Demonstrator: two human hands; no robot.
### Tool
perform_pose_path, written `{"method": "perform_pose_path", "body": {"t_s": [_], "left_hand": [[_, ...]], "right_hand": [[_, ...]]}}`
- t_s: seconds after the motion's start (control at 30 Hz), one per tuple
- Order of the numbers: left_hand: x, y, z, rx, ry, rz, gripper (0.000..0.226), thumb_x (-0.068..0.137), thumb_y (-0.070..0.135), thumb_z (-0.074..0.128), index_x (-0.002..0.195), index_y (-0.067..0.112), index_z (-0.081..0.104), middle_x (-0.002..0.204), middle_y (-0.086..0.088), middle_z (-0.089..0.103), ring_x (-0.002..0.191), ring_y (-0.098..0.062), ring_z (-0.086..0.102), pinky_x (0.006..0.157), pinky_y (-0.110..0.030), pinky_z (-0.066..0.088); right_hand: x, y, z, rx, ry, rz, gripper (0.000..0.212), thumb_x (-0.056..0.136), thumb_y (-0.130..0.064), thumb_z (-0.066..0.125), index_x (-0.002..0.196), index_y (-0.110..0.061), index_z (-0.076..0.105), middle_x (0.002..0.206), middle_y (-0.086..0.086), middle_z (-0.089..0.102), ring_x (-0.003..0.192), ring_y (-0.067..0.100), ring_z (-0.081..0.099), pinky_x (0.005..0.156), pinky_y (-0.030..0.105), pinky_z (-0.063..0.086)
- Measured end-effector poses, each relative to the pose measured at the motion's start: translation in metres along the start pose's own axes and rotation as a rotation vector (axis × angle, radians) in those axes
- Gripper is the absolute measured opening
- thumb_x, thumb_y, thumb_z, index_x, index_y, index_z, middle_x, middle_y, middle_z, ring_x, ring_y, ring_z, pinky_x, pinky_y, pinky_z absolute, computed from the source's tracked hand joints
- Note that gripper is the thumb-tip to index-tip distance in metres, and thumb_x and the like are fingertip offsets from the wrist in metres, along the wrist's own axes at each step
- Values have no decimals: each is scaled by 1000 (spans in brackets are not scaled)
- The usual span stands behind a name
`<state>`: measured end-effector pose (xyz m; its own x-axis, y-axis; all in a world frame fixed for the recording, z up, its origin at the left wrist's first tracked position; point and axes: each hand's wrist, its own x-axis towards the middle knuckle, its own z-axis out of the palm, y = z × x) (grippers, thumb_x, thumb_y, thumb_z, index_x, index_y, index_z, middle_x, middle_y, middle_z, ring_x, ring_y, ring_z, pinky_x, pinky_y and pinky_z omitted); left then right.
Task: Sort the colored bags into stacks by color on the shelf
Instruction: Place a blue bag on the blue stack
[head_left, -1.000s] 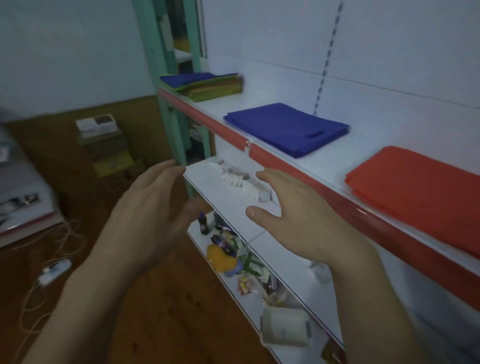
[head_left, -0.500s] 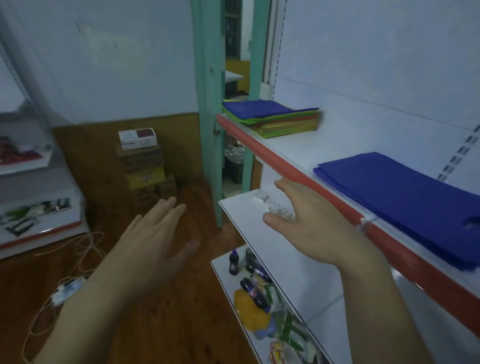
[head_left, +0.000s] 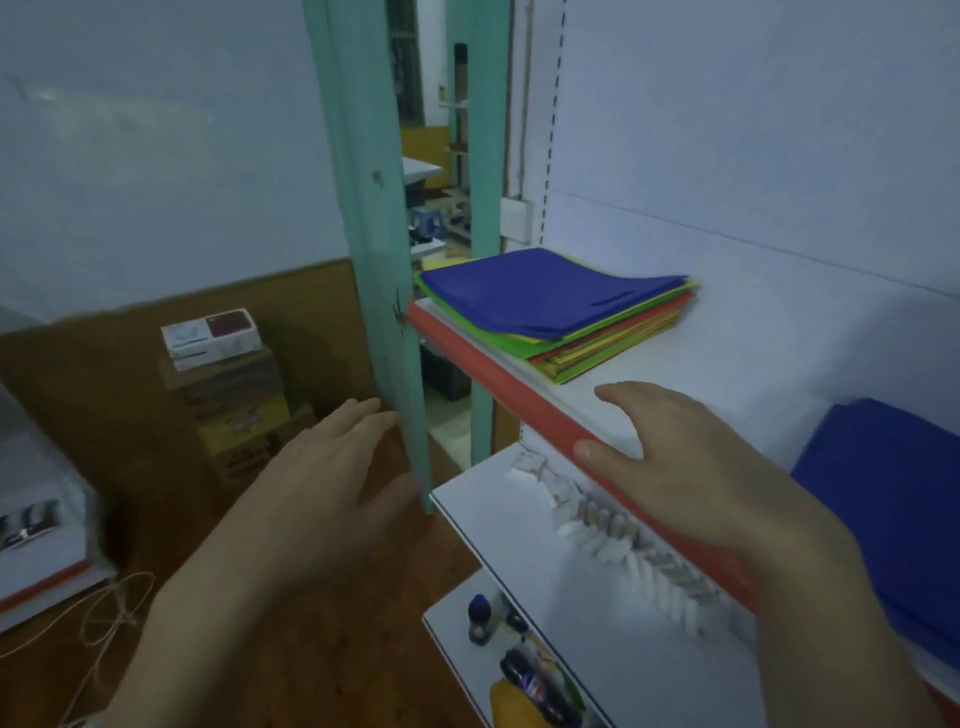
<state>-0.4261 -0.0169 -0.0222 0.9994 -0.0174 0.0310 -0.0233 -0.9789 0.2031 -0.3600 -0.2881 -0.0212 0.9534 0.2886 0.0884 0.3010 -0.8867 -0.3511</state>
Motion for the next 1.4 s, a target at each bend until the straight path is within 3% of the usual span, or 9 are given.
{"method": "perform_pose_path", "body": {"t_s": [0.23, 0.43, 0.57, 0.67, 0.83, 1.0, 1.13, 1.27, 1.4], "left_hand": [[127, -15, 8, -126, 124, 332, 55, 95, 46, 53, 145, 28, 43, 144, 19, 39, 137, -4, 35, 106, -16, 25], [224, -35, 18, -245, 230, 531, 60, 89, 57, 51, 141, 27, 51, 145, 10, 48, 139, -7, 37, 112, -26, 30], [287, -29, 21, -257, 119, 558, 68, 91, 62, 31, 145, 23, 47, 154, 4, 41, 148, -13, 25, 120, -42, 24], [316, -16, 32, -193, -23, 650, 73, 91, 62, 18, 145, 22, 48, 155, 2, 41, 148, -14, 25, 121, -41, 19], [322, -5, 33, -319, -124, 887, 61, 94, 63, 24, 136, 29, 54, 137, 15, 56, 127, -6, 49, 106, -31, 40], [363, -39, 28, -218, -1, 709, 82, 84, 78, 12, 147, 33, 40, 156, 3, 38, 148, -16, 24, 119, -40, 26], [380, -47, 25, -72, -157, 571, 83, 84, 77, 19, 154, 31, 22, 155, -7, 37, 151, -32, 15, 120, -48, 21], [375, -40, 27, -206, -17, 675, 63, 93, 68, 28, 144, 31, 38, 132, 3, 56, 130, -22, 45, 102, -44, 43], [388, -37, 28, -271, 61, 671, 40, 94, 52, 46, 126, 29, 52, 115, 7, 62, 106, -22, 56, 85, -47, 51]], "right_hand": [[49, 32, -1, -38, 23, 242, 68, 94, -61, 46, 153, -28, 33, 156, -8, 37, 145, 16, 29, 119, 39, 26], [99, 20, 18, 200, 520, 376, 31, 94, -49, 40, 116, -36, 57, 99, -14, 71, 98, 16, 64, 85, 37, 48], [131, 7, 25, 367, 618, 480, 32, 93, -59, 41, 120, -42, 48, 79, -11, 70, 78, 10, 67, 73, 35, 48], [144, -4, 31, 500, 647, 547, 39, 92, -58, 47, 126, -38, 47, 74, -6, 69, 65, 8, 67, 68, 33, 49], [149, -17, 41, 550, 822, 613, 35, 94, -24, 64, 125, -30, 52, 92, 0, 66, 60, 6, 63, 52, 14, 48], [150, -24, 38, 526, 957, 635, 29, 93, -10, 62, 116, -28, 60, 84, 3, 65, 52, 7, 59, 49, 9, 43], [159, -26, 43, 497, 913, 661, 25, 95, -23, 61, 119, -30, 58, 94, -2, 66, 59, 6, 63, 53, 13, 48], [163, -22, 47, 306, 921, 733, 28, 93, -42, 57, 121, -36, 57, 108, -15, 62, 90, 4, 60, 69, 23, 47], [161, -23, 45, 274, 969, 712, 21, 91, -33, 64, 112, -35, 63, 107, -18, 63, 98, 10, 60, 77, 25, 49]]}}
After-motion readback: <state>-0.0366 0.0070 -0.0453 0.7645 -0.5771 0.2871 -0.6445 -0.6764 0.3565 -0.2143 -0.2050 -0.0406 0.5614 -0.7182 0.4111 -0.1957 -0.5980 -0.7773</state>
